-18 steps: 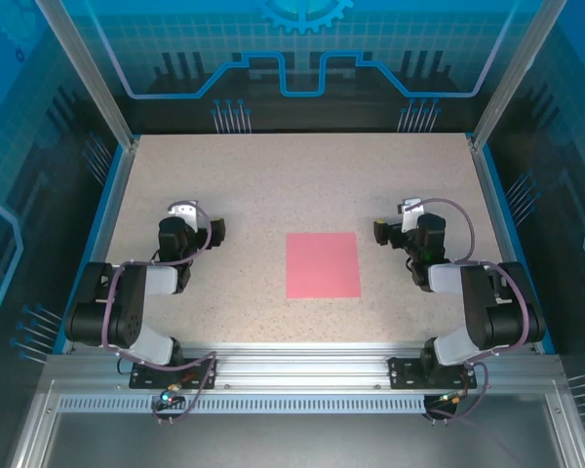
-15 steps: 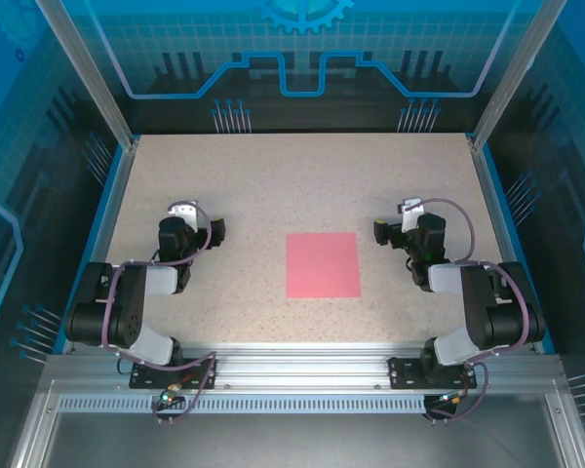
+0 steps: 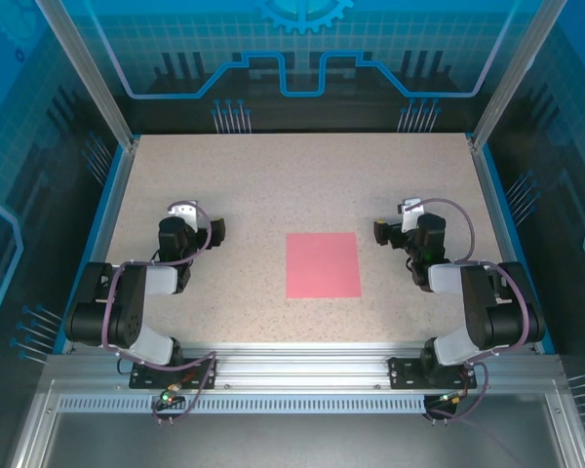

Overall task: Fold a paper plane with a square sheet of paper (fold left side to right side)
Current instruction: Move the square sheet of paper to the center of the table.

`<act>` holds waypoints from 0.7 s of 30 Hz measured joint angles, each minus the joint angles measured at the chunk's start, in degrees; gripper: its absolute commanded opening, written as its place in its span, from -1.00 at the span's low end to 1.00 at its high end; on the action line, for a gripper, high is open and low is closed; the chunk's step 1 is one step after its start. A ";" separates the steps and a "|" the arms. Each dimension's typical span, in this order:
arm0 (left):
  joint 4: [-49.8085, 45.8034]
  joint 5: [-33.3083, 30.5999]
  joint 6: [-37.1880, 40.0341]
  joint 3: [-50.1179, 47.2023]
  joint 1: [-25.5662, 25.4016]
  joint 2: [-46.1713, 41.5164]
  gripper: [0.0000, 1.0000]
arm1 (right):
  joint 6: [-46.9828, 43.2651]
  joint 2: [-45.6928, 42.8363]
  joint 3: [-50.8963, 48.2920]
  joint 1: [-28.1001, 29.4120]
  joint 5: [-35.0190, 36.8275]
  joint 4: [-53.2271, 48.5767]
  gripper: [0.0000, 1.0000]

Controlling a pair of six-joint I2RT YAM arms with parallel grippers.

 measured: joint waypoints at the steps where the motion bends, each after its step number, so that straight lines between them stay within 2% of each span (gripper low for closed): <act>1: 0.00 0.00 -0.02 0.00 0.00 0.00 0.97 | 0.00 0.00 0.00 0.00 0.00 0.00 0.99; 5: -2.45 -0.04 -0.04 0.55 0.00 -0.85 0.97 | 0.09 -0.46 0.92 -0.13 0.02 -2.69 0.99; 8: -7.80 -0.90 -0.57 1.16 0.00 -6.25 0.97 | 0.85 -4.31 2.99 -0.72 0.59 -8.85 1.00; 11: -15.50 -2.78 -4.48 3.78 0.00 -13.88 0.97 | 2.99 -11.02 6.21 -0.76 1.75 -16.65 1.00; 14: -25.68 -2.97 -10.62 11.56 0.00 -17.90 0.98 | 5.90 -16.83 10.56 -0.35 2.47 -24.35 1.00; 18: -35.08 1.66 -17.66 21.18 -0.02 -18.97 0.97 | 10.08 -22.93 13.53 3.23 3.74 -33.92 1.00; 21: -39.54 5.99 -21.86 22.80 -0.37 -19.85 0.97 | 13.60 -25.14 15.63 7.21 4.17 -41.90 0.99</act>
